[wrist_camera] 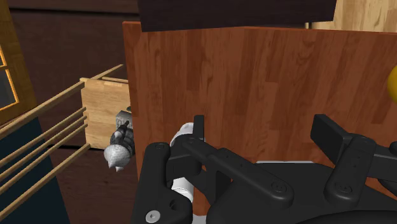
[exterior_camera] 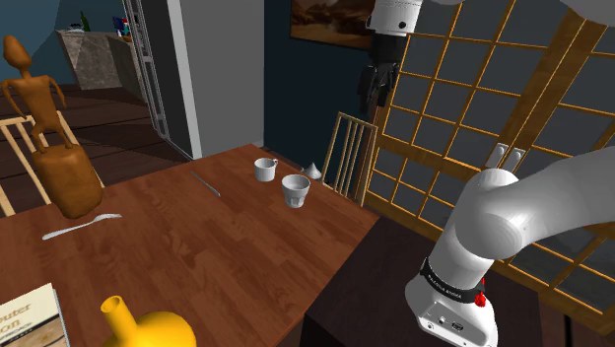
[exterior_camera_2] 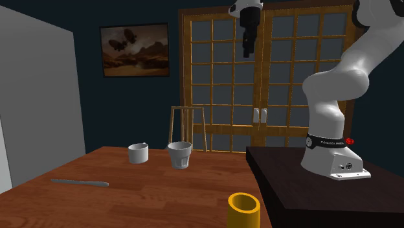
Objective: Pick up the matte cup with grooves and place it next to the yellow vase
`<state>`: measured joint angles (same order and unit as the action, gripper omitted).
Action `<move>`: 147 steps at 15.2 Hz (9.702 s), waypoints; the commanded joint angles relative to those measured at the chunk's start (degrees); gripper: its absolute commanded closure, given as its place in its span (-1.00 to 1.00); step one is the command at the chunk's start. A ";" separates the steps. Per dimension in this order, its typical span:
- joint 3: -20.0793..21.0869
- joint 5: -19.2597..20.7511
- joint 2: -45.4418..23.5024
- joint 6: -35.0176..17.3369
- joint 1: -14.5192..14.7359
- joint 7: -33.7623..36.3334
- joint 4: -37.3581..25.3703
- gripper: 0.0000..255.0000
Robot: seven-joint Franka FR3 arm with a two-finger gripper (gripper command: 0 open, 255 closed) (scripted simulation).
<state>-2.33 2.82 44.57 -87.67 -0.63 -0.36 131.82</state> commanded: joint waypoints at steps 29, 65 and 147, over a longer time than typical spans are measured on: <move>0.10 9.15 -48.07 -54.18 -2.10 6.97 2.87 -1.00; -2.49 14.14 -78.13 -67.20 -1.96 11.44 -15.45 1.00; 7.73 8.28 -38.92 -20.75 4.67 15.54 -20.52 1.00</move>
<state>4.77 11.16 4.41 -108.30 3.49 13.91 109.75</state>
